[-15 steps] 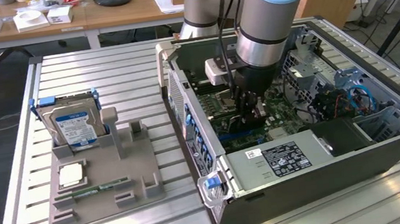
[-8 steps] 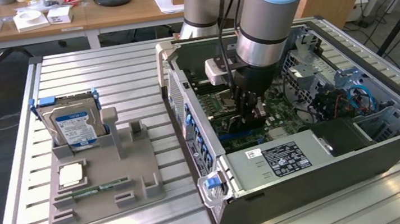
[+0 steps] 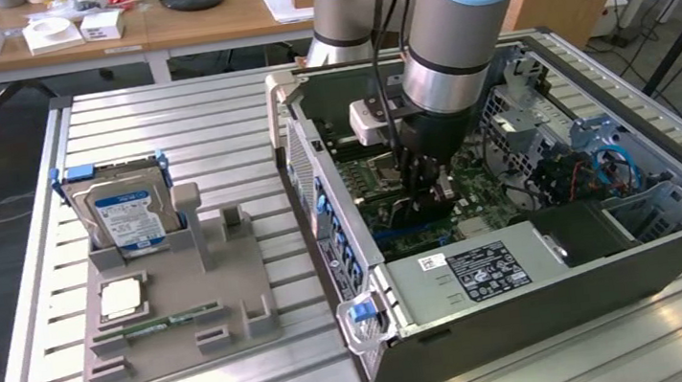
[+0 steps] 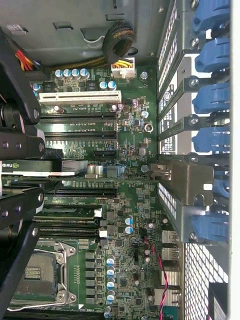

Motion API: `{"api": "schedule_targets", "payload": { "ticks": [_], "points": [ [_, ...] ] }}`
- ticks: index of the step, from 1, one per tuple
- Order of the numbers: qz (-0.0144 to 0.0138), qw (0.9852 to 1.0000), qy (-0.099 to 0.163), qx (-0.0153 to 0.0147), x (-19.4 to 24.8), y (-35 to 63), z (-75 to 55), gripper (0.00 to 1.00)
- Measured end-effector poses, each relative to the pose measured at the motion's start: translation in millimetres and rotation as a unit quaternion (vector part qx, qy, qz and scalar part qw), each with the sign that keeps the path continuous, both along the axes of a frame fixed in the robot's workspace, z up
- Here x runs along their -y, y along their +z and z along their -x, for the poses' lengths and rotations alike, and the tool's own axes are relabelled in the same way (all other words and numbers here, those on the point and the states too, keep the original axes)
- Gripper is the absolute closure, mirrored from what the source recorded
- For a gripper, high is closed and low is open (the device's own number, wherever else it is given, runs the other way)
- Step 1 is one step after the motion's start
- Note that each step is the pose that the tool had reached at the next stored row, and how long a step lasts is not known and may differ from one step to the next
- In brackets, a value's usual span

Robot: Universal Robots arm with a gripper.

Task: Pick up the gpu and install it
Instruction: 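Insert the gpu into the slot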

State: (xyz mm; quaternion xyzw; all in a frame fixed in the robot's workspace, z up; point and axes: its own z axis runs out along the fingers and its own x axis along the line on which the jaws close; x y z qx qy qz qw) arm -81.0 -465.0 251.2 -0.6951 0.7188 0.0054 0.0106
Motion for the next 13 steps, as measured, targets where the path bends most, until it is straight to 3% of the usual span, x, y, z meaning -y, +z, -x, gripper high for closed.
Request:
{"api": "schedule_targets", "payload": {
  "ticks": [13],
  "points": [
    [0.0005,1.0,0.0,0.0,-0.9,0.0,0.0,0.74]
  ]
}}
